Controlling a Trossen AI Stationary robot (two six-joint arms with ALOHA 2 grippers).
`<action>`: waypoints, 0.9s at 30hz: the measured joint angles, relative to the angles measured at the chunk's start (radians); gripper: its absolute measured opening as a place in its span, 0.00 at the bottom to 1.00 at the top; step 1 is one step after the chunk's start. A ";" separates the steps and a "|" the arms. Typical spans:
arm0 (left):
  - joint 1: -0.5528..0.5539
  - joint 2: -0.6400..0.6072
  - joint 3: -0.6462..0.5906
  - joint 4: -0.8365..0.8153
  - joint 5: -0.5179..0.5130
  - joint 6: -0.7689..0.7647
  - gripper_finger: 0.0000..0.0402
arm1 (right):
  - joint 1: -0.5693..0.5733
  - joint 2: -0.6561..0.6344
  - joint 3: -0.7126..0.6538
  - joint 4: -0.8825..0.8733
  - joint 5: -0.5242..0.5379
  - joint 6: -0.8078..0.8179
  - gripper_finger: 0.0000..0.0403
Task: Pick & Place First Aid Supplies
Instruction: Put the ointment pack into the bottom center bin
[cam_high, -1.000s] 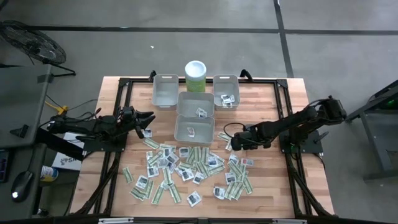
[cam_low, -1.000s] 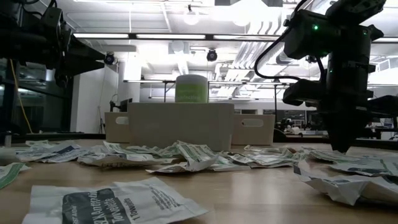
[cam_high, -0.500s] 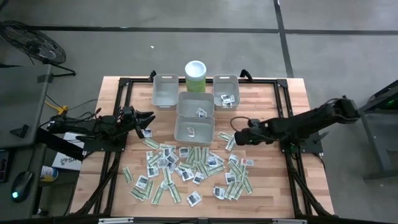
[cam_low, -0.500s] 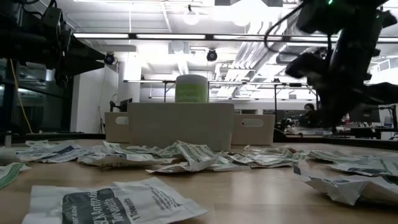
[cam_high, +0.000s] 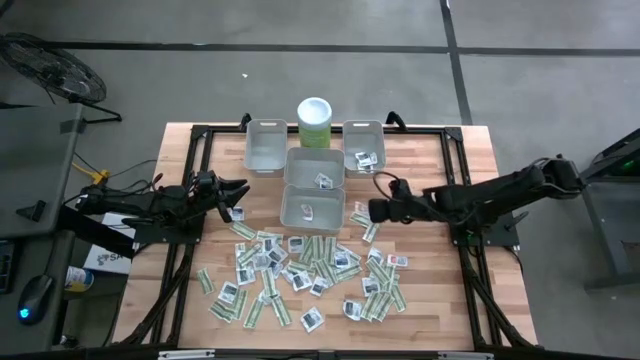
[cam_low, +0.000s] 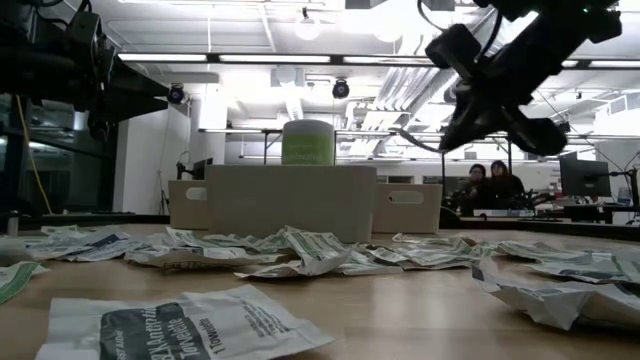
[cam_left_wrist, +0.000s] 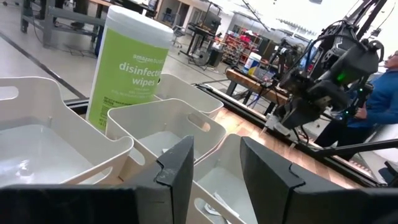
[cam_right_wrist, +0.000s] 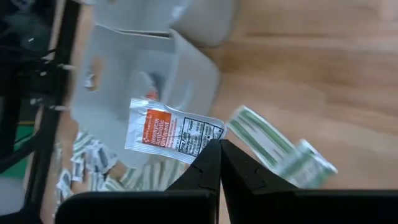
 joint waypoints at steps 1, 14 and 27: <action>0.000 0.000 0.000 0.000 0.000 0.000 0.33 | -0.003 0.000 0.000 0.021 0.002 -0.033 0.00; 0.000 0.000 0.000 0.000 0.000 0.000 0.33 | -0.090 0.000 0.014 0.139 -0.075 -0.300 0.00; 0.000 0.000 0.000 0.000 0.000 0.000 0.33 | -0.207 0.200 0.371 -0.170 -0.235 -0.672 0.00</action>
